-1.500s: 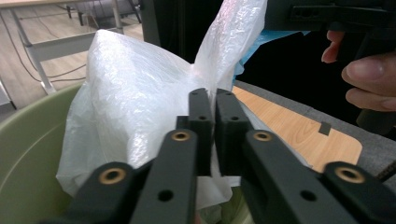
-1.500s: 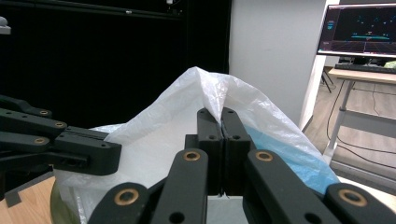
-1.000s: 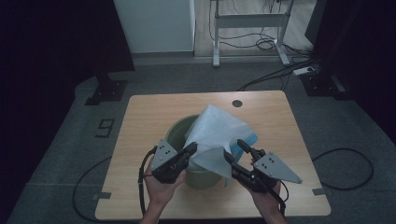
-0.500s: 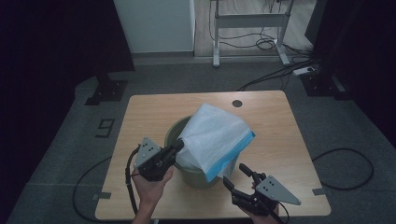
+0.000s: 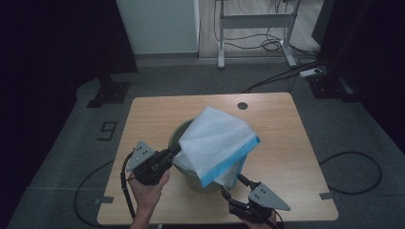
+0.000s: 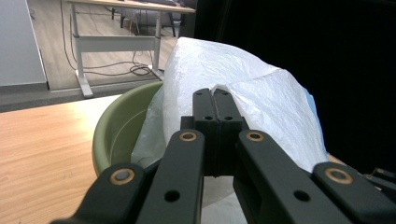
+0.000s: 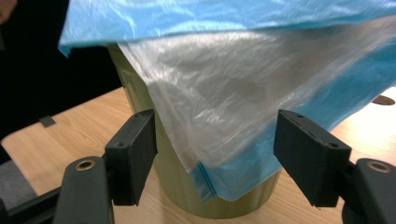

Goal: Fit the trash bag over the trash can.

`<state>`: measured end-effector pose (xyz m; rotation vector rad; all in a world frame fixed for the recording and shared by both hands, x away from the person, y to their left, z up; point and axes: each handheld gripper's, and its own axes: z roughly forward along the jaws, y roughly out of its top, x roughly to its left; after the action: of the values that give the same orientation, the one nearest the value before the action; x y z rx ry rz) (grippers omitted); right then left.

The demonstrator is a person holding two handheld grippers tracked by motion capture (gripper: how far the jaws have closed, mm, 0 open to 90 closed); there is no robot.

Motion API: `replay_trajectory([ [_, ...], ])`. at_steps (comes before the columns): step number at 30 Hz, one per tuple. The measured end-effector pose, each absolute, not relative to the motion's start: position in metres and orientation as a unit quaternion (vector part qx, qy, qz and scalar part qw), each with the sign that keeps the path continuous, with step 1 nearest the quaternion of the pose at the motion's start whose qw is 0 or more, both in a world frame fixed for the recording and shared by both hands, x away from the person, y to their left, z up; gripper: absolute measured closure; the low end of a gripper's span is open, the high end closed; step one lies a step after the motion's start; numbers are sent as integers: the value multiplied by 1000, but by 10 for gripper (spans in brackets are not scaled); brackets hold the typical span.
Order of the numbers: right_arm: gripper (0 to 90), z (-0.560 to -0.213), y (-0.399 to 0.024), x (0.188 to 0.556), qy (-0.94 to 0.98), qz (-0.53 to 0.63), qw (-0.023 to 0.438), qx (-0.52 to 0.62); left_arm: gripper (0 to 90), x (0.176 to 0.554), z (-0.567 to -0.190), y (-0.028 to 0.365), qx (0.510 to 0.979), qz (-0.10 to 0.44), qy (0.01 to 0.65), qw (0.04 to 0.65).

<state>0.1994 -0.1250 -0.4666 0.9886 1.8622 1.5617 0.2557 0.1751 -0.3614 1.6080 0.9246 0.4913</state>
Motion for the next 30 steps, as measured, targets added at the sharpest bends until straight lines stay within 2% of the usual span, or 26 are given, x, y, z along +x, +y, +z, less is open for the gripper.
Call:
replay_trajectory([
  [3,422,-469,-123,200,687,568,267,366,898,256,-362,176,688,208,395,573],
  [8,719,-472,-127,202,680,566,277,375,898,254,-362,180,684,201,394,580],
  [12,854,-469,-134,205,678,570,280,369,899,253,-363,185,681,198,395,584],
  [15,889,-465,-141,210,676,572,280,371,899,251,-365,194,673,193,402,590],
  [30,892,-431,-196,241,658,545,337,396,898,236,-370,240,647,189,424,604],
])
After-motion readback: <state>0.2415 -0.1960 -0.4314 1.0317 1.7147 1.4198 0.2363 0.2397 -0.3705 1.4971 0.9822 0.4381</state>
